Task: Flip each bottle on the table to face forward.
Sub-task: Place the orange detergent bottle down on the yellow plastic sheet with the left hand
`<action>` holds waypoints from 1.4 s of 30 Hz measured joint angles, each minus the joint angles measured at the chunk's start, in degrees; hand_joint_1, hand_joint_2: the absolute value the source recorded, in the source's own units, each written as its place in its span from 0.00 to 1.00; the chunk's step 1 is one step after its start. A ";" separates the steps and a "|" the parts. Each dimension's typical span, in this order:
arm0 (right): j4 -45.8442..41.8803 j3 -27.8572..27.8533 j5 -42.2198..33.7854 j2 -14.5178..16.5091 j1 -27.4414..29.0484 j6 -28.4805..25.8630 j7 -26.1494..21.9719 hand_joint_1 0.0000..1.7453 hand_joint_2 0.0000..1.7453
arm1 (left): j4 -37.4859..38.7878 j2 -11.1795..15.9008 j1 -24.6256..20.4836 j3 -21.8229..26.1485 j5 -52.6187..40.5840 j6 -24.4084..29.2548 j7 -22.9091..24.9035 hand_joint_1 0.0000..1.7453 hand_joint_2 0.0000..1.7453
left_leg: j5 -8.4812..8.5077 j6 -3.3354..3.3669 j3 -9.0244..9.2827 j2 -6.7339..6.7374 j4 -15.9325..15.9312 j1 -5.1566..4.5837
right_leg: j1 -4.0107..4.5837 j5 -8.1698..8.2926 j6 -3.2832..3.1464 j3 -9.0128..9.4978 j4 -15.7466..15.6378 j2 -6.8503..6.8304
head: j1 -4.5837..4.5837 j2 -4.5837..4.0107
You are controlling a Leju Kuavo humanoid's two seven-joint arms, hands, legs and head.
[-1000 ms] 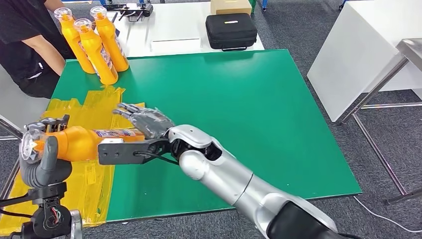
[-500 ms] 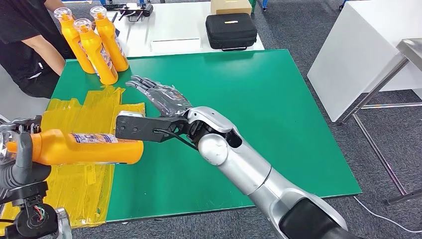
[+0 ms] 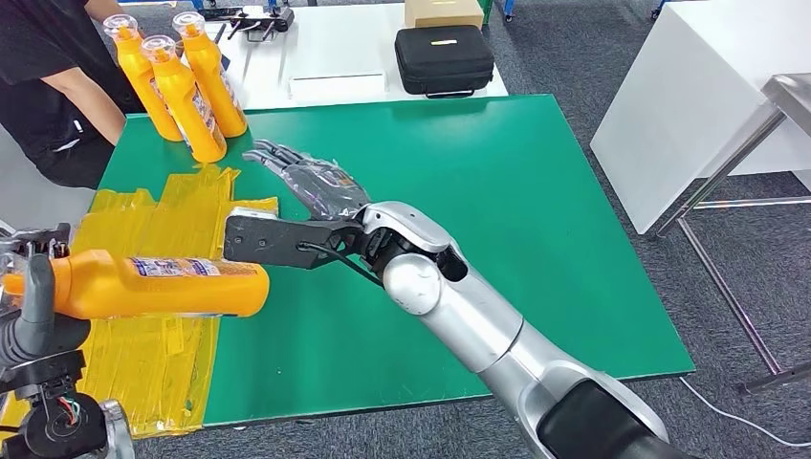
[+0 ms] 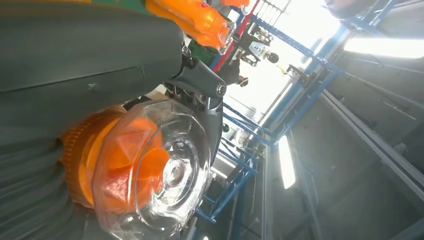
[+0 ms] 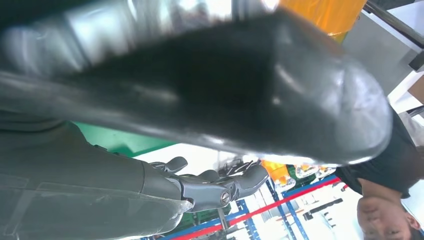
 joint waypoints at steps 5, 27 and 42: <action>-3.36 -0.54 0.17 -1.06 1.78 0.01 -0.57 0.00 0.00 | -0.28 -1.06 0.18 1.75 -3.26 -0.56 0.26 1.00 1.00 | 0.00 0.00 -0.01 -0.01 0.00 0.00 | -0.01 -0.01 0.00 -0.01 -0.01 -0.01 | 0.00 0.00; -26.55 -15.68 8.03 -12.75 23.07 3.63 -7.38 0.00 0.00 | 14.60 0.75 -3.45 -5.33 -63.12 20.15 -10.71 1.00 1.00 | -0.03 0.02 0.01 -0.04 0.01 -0.04 | -0.03 0.00 0.00 0.04 -0.05 -0.03 | -0.01 0.00; -28.69 -16.26 6.03 -17.35 26.71 2.56 -8.61 0.00 0.00 | 31.95 4.60 -8.91 -21.69 -86.46 29.89 -6.83 1.00 1.00 | -0.11 -0.04 0.50 0.09 0.00 -0.05 | 0.01 0.01 -0.01 0.44 -0.05 0.11 | -0.03 0.00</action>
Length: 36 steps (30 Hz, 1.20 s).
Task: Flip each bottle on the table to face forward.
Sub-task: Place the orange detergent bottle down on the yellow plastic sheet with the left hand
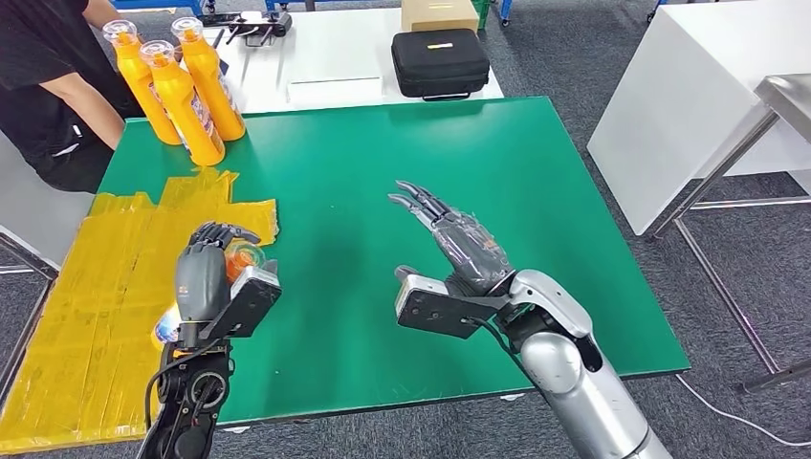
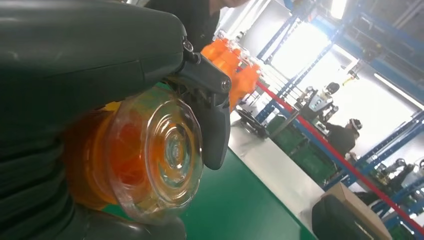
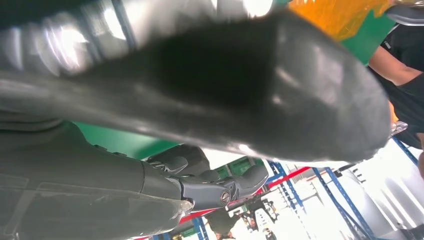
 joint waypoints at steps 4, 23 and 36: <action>0.00 -0.21 -0.73 -0.57 0.07 0.00 0.02 0.00 0.00 | 1.84 0.31 -0.86 -1.93 -1.91 -0.72 1.36 1.00 1.00 | 0.00 0.00 0.05 0.00 0.00 0.01 | 0.02 0.00 0.00 0.03 0.01 0.00 | 0.00 0.00; 0.16 -0.37 -2.52 -1.93 -0.59 0.23 -0.69 0.00 0.00 | 13.67 -0.16 -3.36 -6.96 -12.04 -7.44 5.72 0.00 0.00 | 0.04 -0.01 -0.05 0.04 -0.01 0.03 | 0.04 0.03 -0.04 -0.06 0.02 0.04 | 0.00 0.00; 0.19 -0.34 -1.86 -2.58 0.44 0.18 -1.16 0.00 0.00 | 17.07 -0.18 -4.02 -5.16 -12.66 -7.39 4.04 0.00 0.00 | 0.04 0.02 -0.23 -0.05 0.00 0.00 | -0.03 0.02 -0.03 -0.14 0.01 -0.03 | 0.01 0.00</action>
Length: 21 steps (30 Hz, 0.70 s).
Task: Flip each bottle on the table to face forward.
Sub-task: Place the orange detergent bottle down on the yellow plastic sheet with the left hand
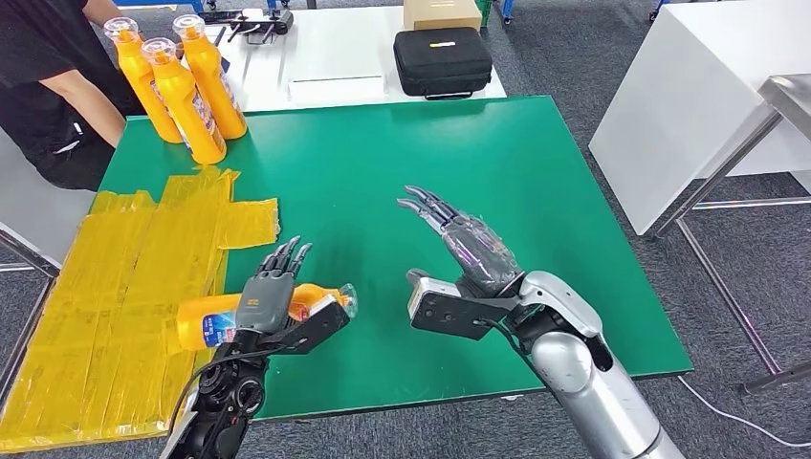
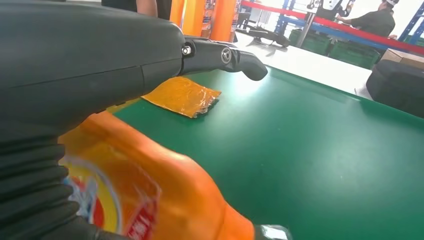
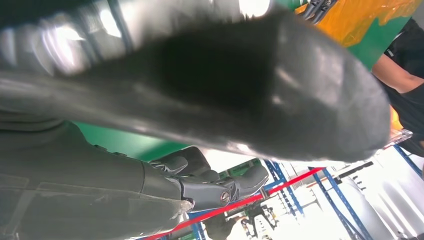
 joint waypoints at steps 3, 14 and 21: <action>0.01 0.08 0.37 0.00 0.18 0.22 -0.16 0.00 0.00 | -0.06 -0.01 0.14 0.96 1.86 -0.65 -1.28 0.00 0.00 | 0.00 0.00 0.00 0.00 0.00 0.00 | 0.01 0.00 0.00 0.00 0.00 0.00 | -0.01 0.00; 0.32 0.13 0.80 0.00 0.38 0.39 -0.39 0.00 0.00 | -1.43 -0.21 0.73 4.11 7.92 -3.27 -4.58 0.00 0.00 | 0.00 0.00 -0.01 0.00 0.00 0.01 | 0.00 0.00 0.00 -0.01 0.00 -0.01 | 0.00 0.00; 0.48 0.15 0.79 0.01 0.38 0.43 -0.42 0.00 0.00 | -1.73 -0.27 0.85 4.61 8.78 -3.78 -4.92 0.00 0.00 | 0.00 0.00 -0.01 -0.01 0.00 0.00 | 0.00 0.00 0.00 -0.01 0.00 -0.01 | -0.01 0.00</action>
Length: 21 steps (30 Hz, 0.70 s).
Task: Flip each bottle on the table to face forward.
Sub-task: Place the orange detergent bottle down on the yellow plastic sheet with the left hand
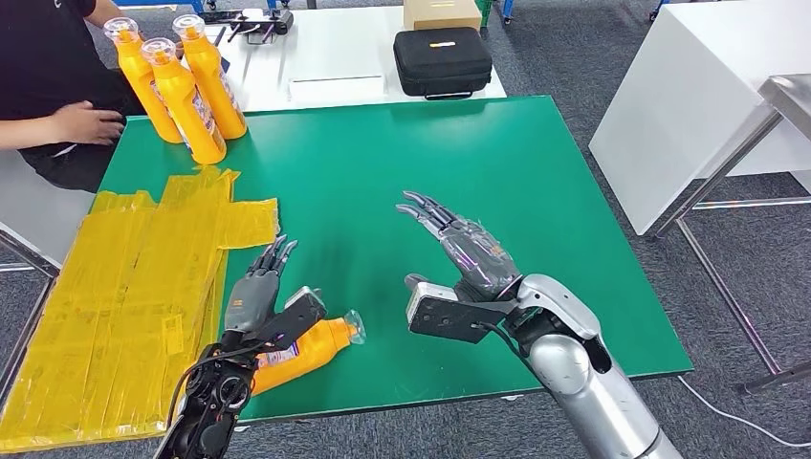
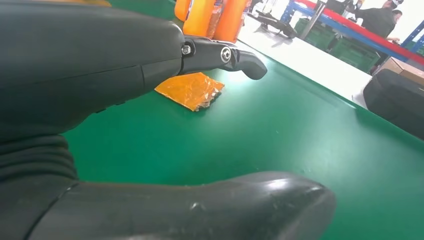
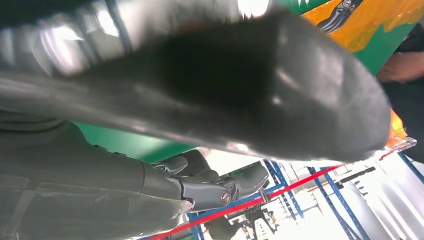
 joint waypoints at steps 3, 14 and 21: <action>0.09 -0.05 0.11 0.02 -0.02 0.24 0.00 0.00 0.00 | -1.35 -0.40 0.31 0.72 5.41 -2.30 -1.54 0.00 0.00 | 0.00 0.00 0.00 0.00 0.00 0.00 | 0.01 0.00 0.00 0.00 0.00 0.00 | 0.01 0.00; 0.67 -1.34 1.71 0.11 1.16 -0.03 -1.95 0.00 0.00 | -23.76 -1.67 1.39 7.27 36.20 -6.45 -4.14 0.00 0.00 | 0.00 -0.01 -0.03 0.01 0.00 0.02 | 0.02 0.00 0.00 -0.03 0.01 0.00 | 0.01 0.00; 0.87 -1.67 2.09 0.23 2.43 -1.19 -3.41 0.00 0.00 | -35.29 -0.77 1.16 14.08 46.20 -6.56 -6.48 0.00 0.00 | 0.01 -0.01 -0.04 0.01 0.00 0.05 | 0.04 -0.01 -0.01 -0.05 0.02 0.00 | -0.01 0.00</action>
